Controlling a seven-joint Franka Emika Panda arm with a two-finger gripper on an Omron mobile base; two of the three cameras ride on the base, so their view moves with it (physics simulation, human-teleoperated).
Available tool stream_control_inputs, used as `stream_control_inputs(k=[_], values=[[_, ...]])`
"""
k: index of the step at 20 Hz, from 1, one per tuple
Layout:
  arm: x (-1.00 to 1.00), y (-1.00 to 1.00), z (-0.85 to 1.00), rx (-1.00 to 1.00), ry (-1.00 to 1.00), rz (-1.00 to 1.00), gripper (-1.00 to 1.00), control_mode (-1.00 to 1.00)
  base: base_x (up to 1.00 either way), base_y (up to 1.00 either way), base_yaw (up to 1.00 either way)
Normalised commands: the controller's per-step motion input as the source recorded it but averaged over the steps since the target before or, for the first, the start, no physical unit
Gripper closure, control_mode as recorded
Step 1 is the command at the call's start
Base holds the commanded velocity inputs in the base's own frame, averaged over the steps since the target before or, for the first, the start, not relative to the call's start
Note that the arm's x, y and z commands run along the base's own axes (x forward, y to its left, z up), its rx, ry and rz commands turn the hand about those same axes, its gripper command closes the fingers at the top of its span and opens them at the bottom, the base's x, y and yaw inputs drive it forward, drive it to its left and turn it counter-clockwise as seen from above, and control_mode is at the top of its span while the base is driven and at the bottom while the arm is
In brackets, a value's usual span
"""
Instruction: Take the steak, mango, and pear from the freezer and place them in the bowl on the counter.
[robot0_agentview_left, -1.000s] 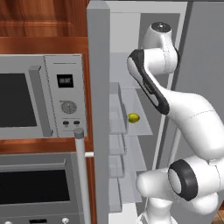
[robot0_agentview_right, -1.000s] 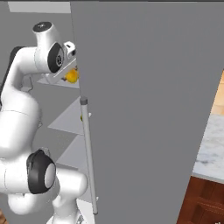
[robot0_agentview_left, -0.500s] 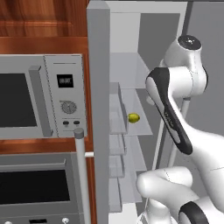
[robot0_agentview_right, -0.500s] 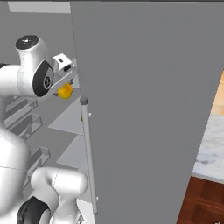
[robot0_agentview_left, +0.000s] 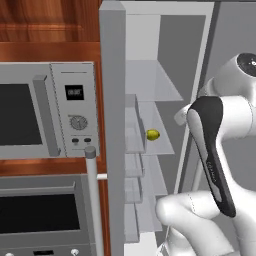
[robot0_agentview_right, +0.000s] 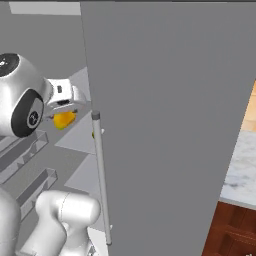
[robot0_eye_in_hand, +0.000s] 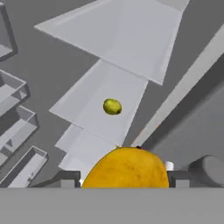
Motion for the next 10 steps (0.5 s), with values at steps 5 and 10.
stream_control_inputs(k=[5,10], values=[[-0.54,-0.22,-0.05,0.30,-0.12,-0.19,1.00,-1.00,0.00,0.00,0.00],[-0.60,-0.11,-0.04,0.16,-0.44,0.12,1.00,-1.00,0.00,0.00,0.00]])
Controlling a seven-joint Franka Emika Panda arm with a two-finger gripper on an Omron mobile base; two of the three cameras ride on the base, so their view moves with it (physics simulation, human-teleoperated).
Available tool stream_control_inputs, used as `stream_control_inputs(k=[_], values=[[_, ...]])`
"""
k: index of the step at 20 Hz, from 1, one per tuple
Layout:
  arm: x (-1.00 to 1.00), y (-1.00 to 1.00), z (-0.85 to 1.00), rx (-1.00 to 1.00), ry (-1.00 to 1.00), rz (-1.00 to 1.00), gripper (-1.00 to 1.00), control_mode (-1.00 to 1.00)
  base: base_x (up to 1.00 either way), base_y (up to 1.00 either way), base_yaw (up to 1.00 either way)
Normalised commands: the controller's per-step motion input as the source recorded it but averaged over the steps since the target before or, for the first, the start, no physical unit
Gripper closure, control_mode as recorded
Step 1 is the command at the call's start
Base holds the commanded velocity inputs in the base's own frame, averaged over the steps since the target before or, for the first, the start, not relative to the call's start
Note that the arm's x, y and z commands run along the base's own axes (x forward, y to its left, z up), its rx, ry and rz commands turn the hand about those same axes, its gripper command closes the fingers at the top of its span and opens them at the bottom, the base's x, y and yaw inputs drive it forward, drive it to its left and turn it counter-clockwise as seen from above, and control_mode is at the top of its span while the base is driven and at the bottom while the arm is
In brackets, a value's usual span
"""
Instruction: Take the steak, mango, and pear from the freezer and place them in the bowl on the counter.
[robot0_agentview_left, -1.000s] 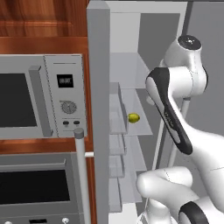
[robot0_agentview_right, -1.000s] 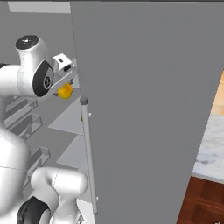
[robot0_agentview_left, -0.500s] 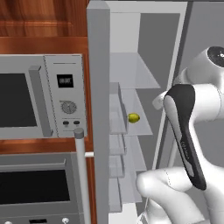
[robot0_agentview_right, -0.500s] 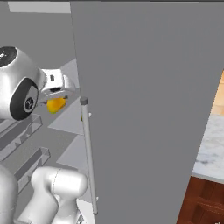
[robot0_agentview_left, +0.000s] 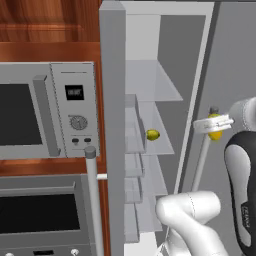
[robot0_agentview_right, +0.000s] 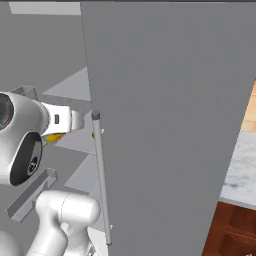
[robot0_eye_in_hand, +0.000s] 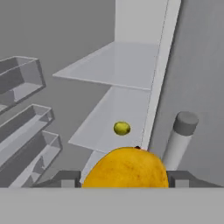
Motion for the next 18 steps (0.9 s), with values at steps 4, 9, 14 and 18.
stream_control_inputs(k=[4,9,14,18], values=[[0.00,0.00,0.00,0.00,0.00,0.00,1.00,1.00,-0.78,-0.86,0.00],[0.00,0.00,0.00,0.00,0.00,0.00,1.00,1.00,-0.26,-1.00,-0.04],[0.00,0.00,0.00,0.00,0.00,0.00,1.00,1.00,0.15,-1.00,0.00],[0.00,0.00,0.00,0.00,0.00,0.00,1.00,1.00,0.14,-1.00,0.00]])
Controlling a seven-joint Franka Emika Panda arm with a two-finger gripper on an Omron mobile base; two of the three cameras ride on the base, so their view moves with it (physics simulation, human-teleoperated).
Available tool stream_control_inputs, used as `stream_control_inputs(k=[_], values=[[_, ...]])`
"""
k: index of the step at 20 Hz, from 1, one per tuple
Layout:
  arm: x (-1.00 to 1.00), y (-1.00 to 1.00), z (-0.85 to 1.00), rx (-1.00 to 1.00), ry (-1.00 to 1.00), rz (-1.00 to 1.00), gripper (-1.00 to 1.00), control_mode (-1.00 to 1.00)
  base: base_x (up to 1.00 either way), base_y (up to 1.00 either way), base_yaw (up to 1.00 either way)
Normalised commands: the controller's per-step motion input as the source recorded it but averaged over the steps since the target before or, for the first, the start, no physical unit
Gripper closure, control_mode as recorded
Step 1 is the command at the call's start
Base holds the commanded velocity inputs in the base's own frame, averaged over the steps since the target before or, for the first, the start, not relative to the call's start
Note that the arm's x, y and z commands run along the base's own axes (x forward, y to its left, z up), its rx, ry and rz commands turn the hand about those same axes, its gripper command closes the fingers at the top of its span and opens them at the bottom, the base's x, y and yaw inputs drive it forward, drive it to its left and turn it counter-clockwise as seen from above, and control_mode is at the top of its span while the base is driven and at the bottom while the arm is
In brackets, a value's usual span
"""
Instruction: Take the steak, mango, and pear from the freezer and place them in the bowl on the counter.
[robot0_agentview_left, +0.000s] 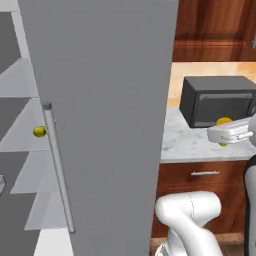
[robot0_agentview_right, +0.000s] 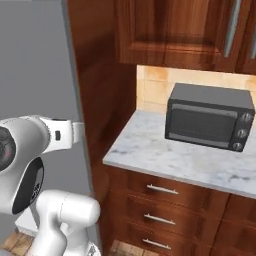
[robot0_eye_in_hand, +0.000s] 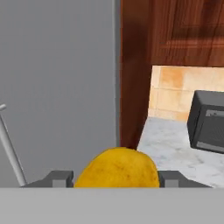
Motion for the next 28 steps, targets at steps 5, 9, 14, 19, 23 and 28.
stream_control_inputs(k=[5,9,14,19,23,28], values=[[0.00,0.00,0.00,0.00,0.00,0.00,1.00,1.00,0.01,-1.00,0.00],[0.00,0.00,0.00,0.00,0.00,0.00,1.00,1.00,0.00,-1.00,0.00],[0.00,0.00,0.00,0.00,0.00,0.00,1.00,1.00,0.00,-1.00,0.00],[0.00,0.00,0.00,0.00,0.00,0.00,1.00,1.00,0.00,-1.00,0.00],[0.00,0.00,0.00,0.00,0.00,0.00,1.00,1.00,0.00,-1.00,0.00],[0.00,0.00,0.00,0.00,0.00,0.00,1.00,1.00,0.00,-1.00,0.00]])
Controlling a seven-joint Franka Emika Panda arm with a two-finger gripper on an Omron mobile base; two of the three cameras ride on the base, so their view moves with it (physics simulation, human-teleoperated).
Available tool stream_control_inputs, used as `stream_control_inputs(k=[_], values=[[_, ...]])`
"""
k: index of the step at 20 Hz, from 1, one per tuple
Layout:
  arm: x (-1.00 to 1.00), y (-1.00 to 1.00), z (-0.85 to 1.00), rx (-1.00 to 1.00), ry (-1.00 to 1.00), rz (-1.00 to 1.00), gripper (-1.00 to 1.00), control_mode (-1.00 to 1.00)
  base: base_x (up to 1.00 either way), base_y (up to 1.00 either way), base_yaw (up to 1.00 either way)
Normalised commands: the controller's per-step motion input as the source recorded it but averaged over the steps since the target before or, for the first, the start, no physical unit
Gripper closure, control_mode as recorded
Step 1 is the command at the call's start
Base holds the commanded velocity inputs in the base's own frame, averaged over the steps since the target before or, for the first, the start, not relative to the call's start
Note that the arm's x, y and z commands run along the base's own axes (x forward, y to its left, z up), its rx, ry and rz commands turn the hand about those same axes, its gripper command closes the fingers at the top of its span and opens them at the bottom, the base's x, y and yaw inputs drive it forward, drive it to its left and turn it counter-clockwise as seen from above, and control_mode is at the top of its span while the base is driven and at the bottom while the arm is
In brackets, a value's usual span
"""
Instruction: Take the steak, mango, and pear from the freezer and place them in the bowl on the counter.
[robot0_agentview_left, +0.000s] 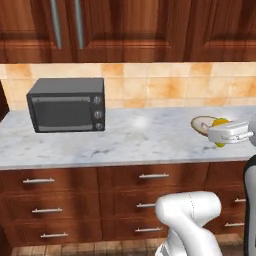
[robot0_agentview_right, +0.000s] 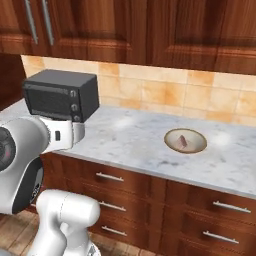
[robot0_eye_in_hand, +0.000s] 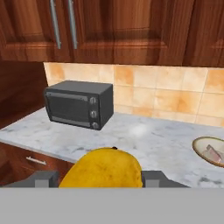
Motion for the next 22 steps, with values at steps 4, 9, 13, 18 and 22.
stream_control_inputs(k=[4,9,13,18,22], values=[[0.00,0.00,0.00,0.00,0.00,0.00,1.00,1.00,0.25,-1.00,0.00],[0.00,0.00,0.00,0.00,0.00,0.00,1.00,1.00,0.57,-0.71,-0.10],[0.00,0.00,0.00,0.00,0.00,0.00,1.00,1.00,0.78,-0.13,-0.20],[0.00,0.00,0.00,0.00,0.00,0.00,1.00,1.00,0.81,-0.29,-0.17],[0.00,0.00,0.00,0.00,0.00,0.00,1.00,1.00,0.67,-0.39,-0.23]])
